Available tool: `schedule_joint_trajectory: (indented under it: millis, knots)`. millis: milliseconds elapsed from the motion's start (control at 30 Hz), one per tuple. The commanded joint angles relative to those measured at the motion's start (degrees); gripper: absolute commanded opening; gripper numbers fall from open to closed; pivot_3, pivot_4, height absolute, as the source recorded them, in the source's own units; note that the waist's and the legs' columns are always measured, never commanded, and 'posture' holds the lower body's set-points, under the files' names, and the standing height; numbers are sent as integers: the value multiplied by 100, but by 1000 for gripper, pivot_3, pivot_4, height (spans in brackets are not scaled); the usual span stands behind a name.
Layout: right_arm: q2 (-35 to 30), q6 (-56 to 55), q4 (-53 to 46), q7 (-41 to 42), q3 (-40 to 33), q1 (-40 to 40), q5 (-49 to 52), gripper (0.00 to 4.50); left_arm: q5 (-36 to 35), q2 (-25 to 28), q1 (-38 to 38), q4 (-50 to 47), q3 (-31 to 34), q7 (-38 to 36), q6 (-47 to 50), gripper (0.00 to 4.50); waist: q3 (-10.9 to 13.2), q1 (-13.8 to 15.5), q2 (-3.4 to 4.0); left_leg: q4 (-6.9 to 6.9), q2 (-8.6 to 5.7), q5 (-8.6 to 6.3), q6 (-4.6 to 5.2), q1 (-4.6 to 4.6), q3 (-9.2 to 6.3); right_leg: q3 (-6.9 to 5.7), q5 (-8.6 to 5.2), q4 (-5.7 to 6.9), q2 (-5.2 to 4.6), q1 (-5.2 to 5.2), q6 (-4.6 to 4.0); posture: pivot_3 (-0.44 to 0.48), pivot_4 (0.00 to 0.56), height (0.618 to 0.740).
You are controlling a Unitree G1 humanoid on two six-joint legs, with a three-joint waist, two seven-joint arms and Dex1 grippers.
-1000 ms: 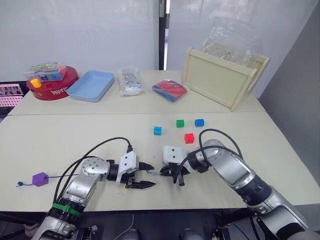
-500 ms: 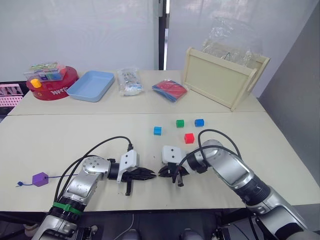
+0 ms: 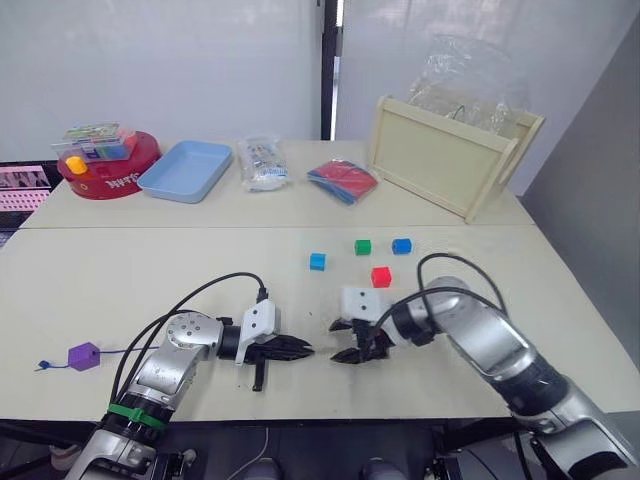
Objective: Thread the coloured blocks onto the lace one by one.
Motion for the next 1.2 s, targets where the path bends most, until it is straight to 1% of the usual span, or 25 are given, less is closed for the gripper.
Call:
schedule_joint_trajectory:
  millis: [33, 133, 233, 300, 400, 500, 600, 733, 867, 933, 1067, 1200]
  knots:
    - [-86, 264, -648, -362, -1373, 690, 661, 3693, -34, 54, 77, 14, 128, -69, -260, 0, 0, 42, 0, 0, 0, -1, 1, 0, 0, 0, 0, -5, -1, 3, 0, 0, 150, 740]
    - [-69, -25, -768, -814, -1794, 1153, 618, 3693, -67, 61, 91, 47, 157, -83, -304, 0, 0, 31, 0, 0, -2, 0, 1, 0, 4, 2, 0, -11, -3, 4, 0, 0, 150, 740]
    - [508, 51, -899, -1737, -2439, 1631, 682, 3693, 20, -25, 20, 236, 224, 122, -401, 0, 0, 16, 0, 0, 1, -1, 1, 6, 4, 4, 0, -5, 2, 4, 0, 0, 150, 740]
    - [863, -48, -969, -2298, -2720, 1861, 582, 3693, 46, -62, -15, 303, 219, 167, -451, 0, 0, 23, 0, -1, 1, -1, 1, 6, 4, 4, 0, -2, 2, 4, 0, 0, 150, 740]
    - [1385, -309, -801, -3097, -3071, 1972, 449, 3693, 3, -77, -21, 270, 206, 141, -455, 0, 0, 21, 0, 1, -4, 0, 0, 3, 6, 6, 0, -2, -4, 4, 0, 0, 150, 740]
    - [1523, -515, -444, -3504, -3043, 1872, 288, 3693, -16, -97, -13, 207, 215, 161, -455, 0, -1, 17, 1, 0, -2, 1, 0, 6, 6, 6, 0, 0, -1, 4, 0, 0, 150, 740]
    - [1594, -589, -72, -3764, -2917, 1619, 240, 3693, -21, -124, 53, 105, 229, 224, -479, 0, -1, 11, 1, -1, -2, 0, 0, 6, 6, 6, 0, 0, -1, 4, 0, 0, 150, 740]
    - [1697, -717, 787, -4087, -2856, 1034, 153, 3693, -3, -101, 221, -119, 271, 390, -450, 0, -1, -21, 2, -1, -2, 1, -1, 8, 7, 9, 0, 2, -1, 3, 0, 0, 150, 740]
    - [1753, -863, 1864, -4443, -2844, 264, 19, 3693, 37, -69, 366, -284, 319, 583, -384, 0, -1, -40, 2, -2, -1, 1, -1, 9, 8, 8, 0, 2, -1, 3, 0, 0, 150, 740]
    - [1719, -995, 2365, -4498, -2788, -80, -61, 3693, 113, -68, 405, -315, 315, 703, -397, 0, -1, -44, 2, -4, -2, 2, -3, 9, 9, 9, 0, 2, -2, 2, 0, 0, 150, 740]
    - [1689, -1383, 3643, -4364, -2596, -864, -185, 3693, 40, -92, 492, -516, 356, 856, -290, 0, -1, -85, 2, -5, -2, 3, -4, 8, 9, 10, 0, 3, -3, 1, -1, 0, 150, 740]
    - [1724, -1998, 4560, -4330, -2458, -1360, -321, 3693, 50, -45, 553, -632, 401, 997, -209, 0, -1, -118, 3, -10, -1, 3, -4, 10, 9, 10, 0, 4, -1, 0, -1, 0, 150, 740]
